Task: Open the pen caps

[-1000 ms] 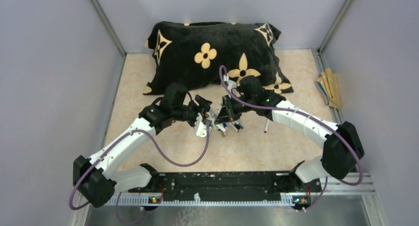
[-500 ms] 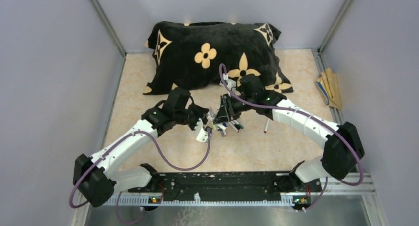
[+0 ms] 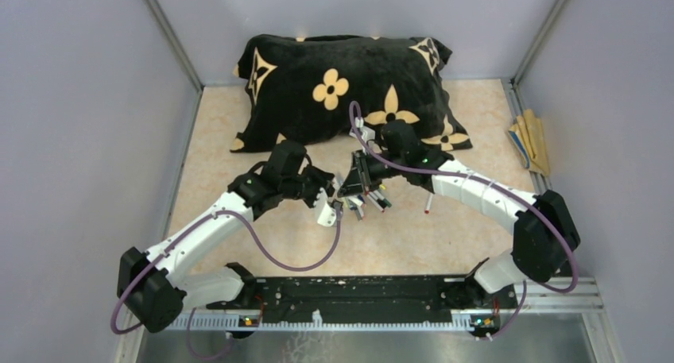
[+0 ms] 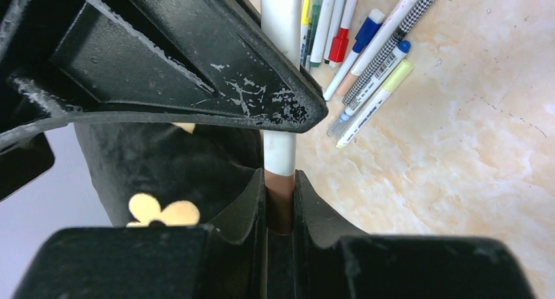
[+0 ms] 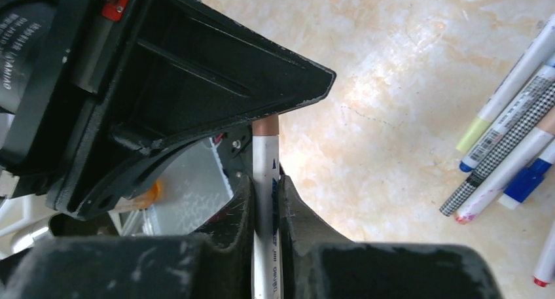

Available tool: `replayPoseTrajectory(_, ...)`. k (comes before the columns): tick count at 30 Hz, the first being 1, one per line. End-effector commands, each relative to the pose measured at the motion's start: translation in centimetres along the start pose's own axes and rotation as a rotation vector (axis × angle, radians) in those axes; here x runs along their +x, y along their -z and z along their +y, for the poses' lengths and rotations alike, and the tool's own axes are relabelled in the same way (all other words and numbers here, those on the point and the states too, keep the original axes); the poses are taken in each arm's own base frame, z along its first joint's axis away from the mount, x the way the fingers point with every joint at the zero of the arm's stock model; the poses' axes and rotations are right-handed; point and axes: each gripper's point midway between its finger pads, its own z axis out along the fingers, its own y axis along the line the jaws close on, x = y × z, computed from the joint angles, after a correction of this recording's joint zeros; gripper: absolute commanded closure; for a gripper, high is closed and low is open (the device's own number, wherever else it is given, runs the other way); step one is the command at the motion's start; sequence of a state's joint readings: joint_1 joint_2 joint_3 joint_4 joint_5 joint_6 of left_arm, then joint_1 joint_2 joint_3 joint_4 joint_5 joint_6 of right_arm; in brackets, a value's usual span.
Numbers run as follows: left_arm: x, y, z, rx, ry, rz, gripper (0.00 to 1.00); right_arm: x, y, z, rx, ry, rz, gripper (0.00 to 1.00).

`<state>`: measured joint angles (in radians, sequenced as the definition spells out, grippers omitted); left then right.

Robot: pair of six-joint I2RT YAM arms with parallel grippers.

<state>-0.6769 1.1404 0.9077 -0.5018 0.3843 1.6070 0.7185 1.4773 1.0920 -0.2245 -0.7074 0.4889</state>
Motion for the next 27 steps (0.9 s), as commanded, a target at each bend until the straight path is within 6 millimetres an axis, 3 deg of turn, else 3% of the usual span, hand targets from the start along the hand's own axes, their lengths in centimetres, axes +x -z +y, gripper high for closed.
replayPoseTrajectory(1,1.2,-0.1,0.0,0.004,0.022,0.067,1.0,0.0,0.2,1.1,-0.024,0.03,-0.013,1.0)
replayPoseTrajectory(10,7.6,0.0,-2.8,0.056,0.087,0.274,1.0,2.9,3.1,-1.8,0.116,-0.006,-0.011,1.0)
replayPoseTrajectory(17,12.3,1.0,-3.5,0.05,0.128,0.381,1.0,5.4,5.0,-2.8,0.157,-0.025,0.029,1.0)
replayPoseTrajectory(27,15.0,1.4,-3.9,0.04,0.178,0.432,1.0,6.9,6.2,-4.1,0.208,-0.039,0.074,1.0)
